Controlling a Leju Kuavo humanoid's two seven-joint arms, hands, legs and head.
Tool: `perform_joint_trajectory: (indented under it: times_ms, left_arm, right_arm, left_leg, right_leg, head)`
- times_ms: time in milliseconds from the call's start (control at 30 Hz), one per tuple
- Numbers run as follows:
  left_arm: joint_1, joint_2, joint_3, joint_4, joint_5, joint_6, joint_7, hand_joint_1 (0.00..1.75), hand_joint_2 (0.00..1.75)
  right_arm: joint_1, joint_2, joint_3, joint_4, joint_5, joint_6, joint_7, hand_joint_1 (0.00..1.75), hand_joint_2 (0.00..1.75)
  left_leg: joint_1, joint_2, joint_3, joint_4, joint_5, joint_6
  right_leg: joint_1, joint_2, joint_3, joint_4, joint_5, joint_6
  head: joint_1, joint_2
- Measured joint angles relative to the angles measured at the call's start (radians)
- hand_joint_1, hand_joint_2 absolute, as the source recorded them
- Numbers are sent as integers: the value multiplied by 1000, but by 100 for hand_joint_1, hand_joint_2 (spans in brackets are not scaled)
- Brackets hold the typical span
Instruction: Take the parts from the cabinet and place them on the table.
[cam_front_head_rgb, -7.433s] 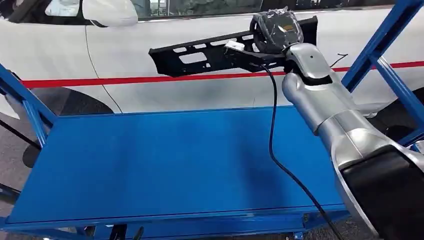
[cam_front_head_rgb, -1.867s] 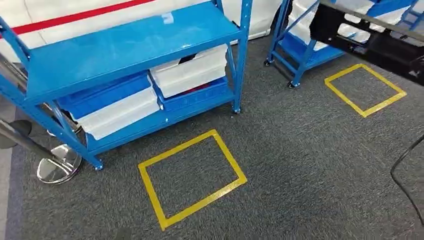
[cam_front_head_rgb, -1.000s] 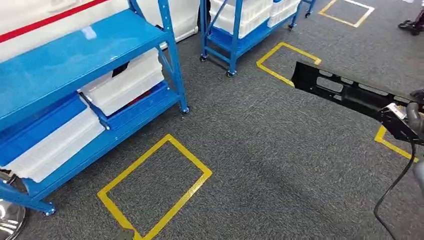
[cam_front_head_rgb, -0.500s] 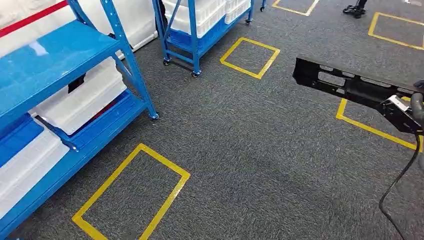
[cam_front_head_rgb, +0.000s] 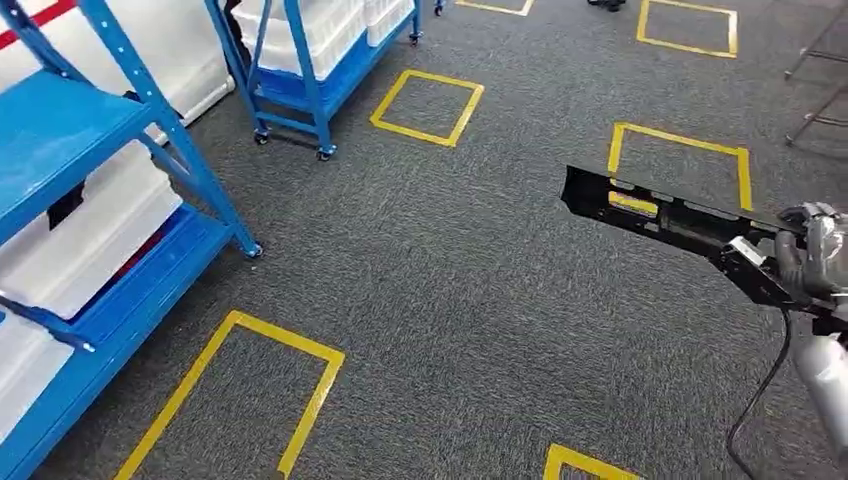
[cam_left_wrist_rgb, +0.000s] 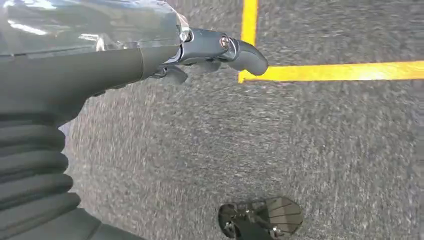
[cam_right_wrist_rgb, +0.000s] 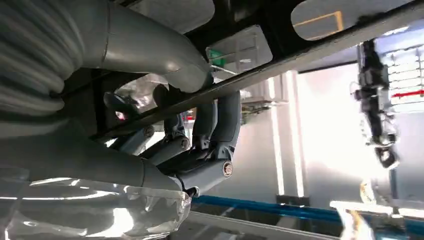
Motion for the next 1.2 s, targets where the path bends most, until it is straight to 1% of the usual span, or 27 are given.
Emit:
perform_joint_trajectory:
  times_ms: [100, 133, 167, 200, 267, 300, 333, 400, 433, 467, 500, 533, 600, 633, 667, 700, 733, 767, 800, 833, 900, 933, 967, 1000, 1100, 1133, 1200]
  left_arm:
    - [-3, 0, 0, 0, 5, 10, 6, 0, 175]
    - [-4, 0, 0, 0, 5, 12, 9, 0, 175]
    - [-3, 0, 0, 0, 4, 13, 9, 0, 175]
    - [-1, 0, 0, 0, 3, 14, 10, 0, 175]
    - [3, -1, 0, 1, 2, 14, 11, 0, 175]
    - [5, -2, 0, 2, 2, 14, 11, 0, 175]
    - [7, -2, 0, 2, 3, 14, 12, 0, 175]
    - [7, -2, 0, 2, 6, 14, 13, 0, 175]
    - [7, -2, 0, 2, 6, 14, 13, 0, 175]
    - [8, -1, 1, 2, 6, 13, 13, 0, 175]
    - [10, -2, 1, 2, 6, 13, 13, 0, 175]
    - [10, -2, 1, 2, 6, 13, 13, 0, 175]
    - [7, -2, 1, 2, 6, 12, 14, 0, 175]
    - [5, -5, 1, 2, 6, 11, 14, 0, 175]
    - [4, -5, 1, 2, 5, 11, 16, 0, 175]
    - [4, -5, 1, 2, 3, 11, 18, 0, 175]
    - [6, -6, 1, 2, 2, 11, 22, 0, 175]
    - [7, -6, 1, 2, 2, 11, 24, 0, 175]
    - [8, -7, 1, 2, 1, 10, 27, 0, 175]
    - [7, -7, 1, 2, 1, 9, 29, 0, 175]
    - [7, -11, 1, 2, 1, 9, 29, 0, 175]
    - [7, -13, 1, 2, 1, 9, 29, 0, 175]
    - [5, -12, 1, 2, 1, 9, 29, 0, 175]
    - [3, -13, 2, 2, 1, 9, 28, 0, 175]
    - [-2, -13, 2, 2, 1, 6, 23, 0, 175]
    - [-4, -13, 2, 2, 0, 3, 23, 0, 175]
    - [-8, -13, 2, 2, -2, -3, 23, 0, 175]
  right_arm:
    - [-6, 17, 3, 6, 14, -8, -2, 175, 175]
    - [-7, 21, 3, 7, 16, -8, -3, 175, 175]
    - [-13, 23, 4, 10, 19, -8, -3, 175, 175]
    - [-19, 34, 4, 13, 21, -8, -2, 175, 175]
    - [-22, 53, 5, 20, 21, -11, -3, 175, 175]
    - [-22, 58, 6, 23, 21, -12, -5, 175, 175]
    - [-22, 61, 7, 27, 23, -13, -7, 175, 175]
    - [-22, 69, 9, 35, 25, -15, -10, 175, 175]
    - [-23, 74, 10, 35, 28, -16, -10, 175, 175]
    - [-23, 82, 11, 38, 30, -17, -9, 175, 175]
    - [-28, 87, 11, 42, 30, -19, -8, 175, 175]
    - [-29, 93, 12, 44, 31, -20, -8, 175, 175]
    - [-29, 95, 14, 49, 32, -19, -8, 175, 175]
    - [-31, 92, 14, 52, 32, -18, -8, 175, 175]
    - [-37, 93, 14, 54, 35, -18, -9, 175, 175]
    - [-52, 95, 14, 59, 41, -17, -5, 175, 175]
    - [-67, 98, 16, 63, 48, -15, 1, 175, 175]
    - [-77, 102, 17, 67, 54, -13, 6, 175, 175]
    - [-87, 103, 18, 72, 59, -10, 13, 175, 175]
    - [-99, 103, 18, 76, 62, -4, 15, 175, 175]
    - [-135, 103, 19, 86, 69, 13, 22, 175, 175]
    - [-158, 103, 20, 88, 73, 21, 25, 175, 175]
    - [-180, 103, 20, 91, 80, 27, 30, 175, 175]
    - [-206, 103, 21, 94, 88, 33, 34, 175, 175]
    - [-241, 101, 21, 102, 107, 40, 53, 175, 175]
    - [-255, 100, 22, 105, 112, 42, 56, 175, 175]
    - [-281, 100, 24, 109, 124, 48, 67, 175, 175]
  left_leg:
    - [3, 38, 11, 1, -8, -16]
    - [10, -1, 8, 13, -19, -27]
    - [17, -66, -8, 54, -50, -28]
    - [17, -91, -42, 127, -92, -27]
    - [16, -106, -125, 295, -158, -25]
    - [16, -106, -148, 333, -160, -21]
    - [15, -107, -149, 323, -140, -16]
    - [12, -123, -94, 182, -46, -1]
    - [9, -153, -53, 88, 3, 7]
    - [10, -222, -33, 35, 12, 14]
    - [15, -222, -27, 18, 13, 11]
    - [9, -208, -26, 19, 13, 10]
    - [5, -183, -22, 10, 19, 19]
    - [18, -164, -12, -17, 34, 26]
    - [10, -153, -6, -30, 41, 29]
    - [8, -137, -5, -35, 44, 35]
    - [5, -120, -7, -35, 44, 34]
    - [3, -104, -7, -34, 42, 34]
    - [4, -87, -7, -33, 40, 34]
    - [4, -74, -6, -31, 38, 33]
    - [7, -45, -7, -21, 29, 27]
    - [9, -31, -7, -13, 20, 22]
    - [4, -20, -7, -3, 12, 14]
    - [-2, -11, -9, 5, 6, 8]
    - [-2, 20, 0, 1, 0, -4]
    - [-1, 30, 0, 6, -6, -11]
    - [11, -73, -31, 81, -59, -21]
  right_leg:
    - [4, 41, -5, 2, 0, -20]
    - [1, 51, -4, -1, 2, -26]
    - [2, 60, -4, -1, 2, -33]
    - [4, 71, -5, -1, 3, -37]
    - [12, 98, -6, -1, 3, -43]
    - [16, 111, -6, 0, 3, -44]
    - [19, 126, -5, 0, 3, -44]
    - [20, 154, -4, 0, 4, -44]
    - [19, 168, -2, 0, 4, -44]
    - [15, 178, -6, 1, 6, -40]
    - [14, 195, -11, 3, 9, -34]
    - [7, 205, -16, 0, 12, -27]
    - [-1, 236, -20, -9, 22, -11]
    - [2, 239, -22, -8, 20, -6]
    - [13, 168, -32, 13, 0, -9]
    - [15, 119, -62, 72, -40, -9]
    - [15, 93, -100, 154, -79, -7]
    - [13, 81, -132, 225, -107, -5]
    - [10, 75, -155, 276, -119, -2]
    - [6, 73, -156, 278, -106, 2]
    - [-1, 58, -85, 152, -33, 12]
    - [-3, 33, -29, 53, 8, 17]
    - [3, -22, -2, -6, -2, 20]
    - [11, -18, -2, -6, 3, 3]
    - [17, 22, -7, -3, 0, -14]
    - [10, 36, -4, -8, 5, -23]
    - [7, 55, -5, -8, 7, -36]
  head:
    - [0, 0]
    - [0, 0]
    - [0, 0]
    - [0, 0]
    - [0, 0]
    - [0, 0]
    - [0, 0]
    - [0, 0]
    - [0, 0]
    - [0, 0]
    - [0, 0]
    - [0, 0]
    - [0, 0]
    - [0, 0]
    - [0, 0]
    - [0, 0]
    - [1, 0]
    - [1, 0]
    - [0, 0]
    - [1, 0]
    - [0, 0]
    - [0, 0]
    - [0, 0]
    - [0, 0]
    - [0, 0]
    - [0, 0]
    - [0, 0]
